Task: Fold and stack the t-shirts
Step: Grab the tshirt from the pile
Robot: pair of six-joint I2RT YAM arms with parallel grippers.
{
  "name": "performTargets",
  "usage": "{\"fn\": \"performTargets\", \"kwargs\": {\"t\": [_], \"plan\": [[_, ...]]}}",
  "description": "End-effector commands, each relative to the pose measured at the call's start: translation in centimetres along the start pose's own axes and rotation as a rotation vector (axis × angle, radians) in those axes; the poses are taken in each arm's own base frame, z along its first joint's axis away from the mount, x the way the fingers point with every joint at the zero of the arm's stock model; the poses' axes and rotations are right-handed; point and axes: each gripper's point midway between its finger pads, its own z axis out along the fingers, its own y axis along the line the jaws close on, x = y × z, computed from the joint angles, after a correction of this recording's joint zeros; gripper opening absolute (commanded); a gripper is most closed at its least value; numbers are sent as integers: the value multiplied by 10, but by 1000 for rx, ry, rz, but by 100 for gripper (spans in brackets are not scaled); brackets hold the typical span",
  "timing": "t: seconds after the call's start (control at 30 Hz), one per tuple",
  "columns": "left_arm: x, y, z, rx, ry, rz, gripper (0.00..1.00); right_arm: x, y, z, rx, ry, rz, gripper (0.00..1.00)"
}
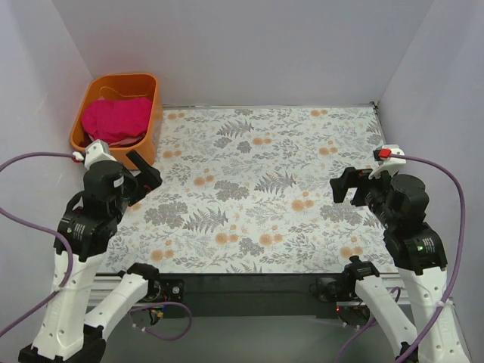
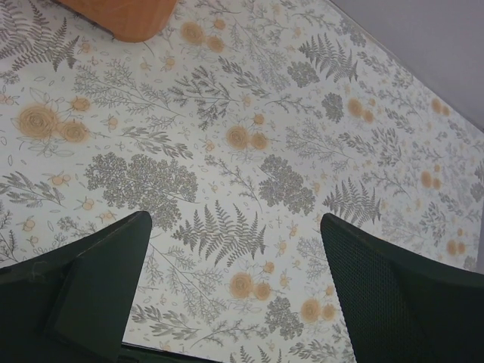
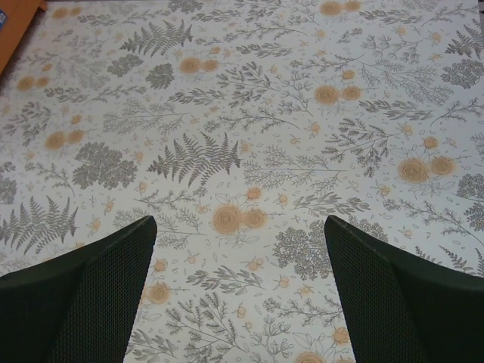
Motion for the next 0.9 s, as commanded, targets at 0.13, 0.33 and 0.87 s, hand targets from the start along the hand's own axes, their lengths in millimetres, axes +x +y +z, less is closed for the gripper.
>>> {"fn": "performTargets", "kwargs": {"t": [0.13, 0.33, 0.87], "plan": [[2, -10, 60, -100, 44, 85, 95, -1, 5, 7, -24, -7, -36, 98], [-15, -19, 150, -237, 50, 175, 95, 18, 12, 19, -71, 48, -31, 98], [-89, 123, 328, -610, 35, -76, 95, 50, 31, 33, -190, 130, -39, 98]]}}
